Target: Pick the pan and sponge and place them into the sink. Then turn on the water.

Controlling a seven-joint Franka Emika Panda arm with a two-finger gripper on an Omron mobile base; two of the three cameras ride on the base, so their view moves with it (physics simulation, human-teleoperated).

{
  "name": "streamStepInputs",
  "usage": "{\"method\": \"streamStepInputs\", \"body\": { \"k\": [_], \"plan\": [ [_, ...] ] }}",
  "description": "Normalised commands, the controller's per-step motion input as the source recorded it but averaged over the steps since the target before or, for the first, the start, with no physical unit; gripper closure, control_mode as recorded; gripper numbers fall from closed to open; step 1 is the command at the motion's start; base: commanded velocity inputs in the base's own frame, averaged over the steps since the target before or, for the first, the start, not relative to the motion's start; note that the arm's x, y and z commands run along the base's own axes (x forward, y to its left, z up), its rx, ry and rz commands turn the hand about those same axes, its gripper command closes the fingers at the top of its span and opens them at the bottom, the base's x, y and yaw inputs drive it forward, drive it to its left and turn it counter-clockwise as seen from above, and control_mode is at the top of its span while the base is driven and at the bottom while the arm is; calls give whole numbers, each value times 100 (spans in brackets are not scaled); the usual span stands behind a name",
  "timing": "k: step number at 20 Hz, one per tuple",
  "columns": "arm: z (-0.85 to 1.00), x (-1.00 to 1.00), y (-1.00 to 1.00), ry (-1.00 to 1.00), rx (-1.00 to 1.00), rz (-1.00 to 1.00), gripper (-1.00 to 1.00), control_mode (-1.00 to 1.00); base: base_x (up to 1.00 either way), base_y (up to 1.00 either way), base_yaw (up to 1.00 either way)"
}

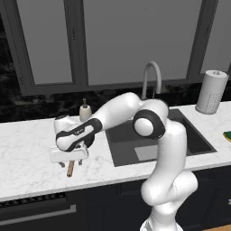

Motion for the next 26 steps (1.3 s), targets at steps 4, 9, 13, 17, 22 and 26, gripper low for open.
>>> {"method": "streamStepInputs", "body": {
  "k": [4, 9, 13, 17, 22, 26],
  "plan": [
    [-28, 32, 12, -3, -2, 0, -100, -100, 0, 0, 0],
    [-46, 5, 0, -1, -1, 0, -100, -100, 0, 0, 0],
    [-46, -4, 0, -5, -1, 0, 100, -100, 0, 0, 0],
    [-59, -10, -19, -19, 0, 0, 100, -100, 0, 0, 0],
    [-50, -1, -20, -20, -1, 0, 100, -100, 0, 0, 0],
    [13, 0, -3, -10, 0, -2, 100, -100, 0, 0, 0]
  ]
}}
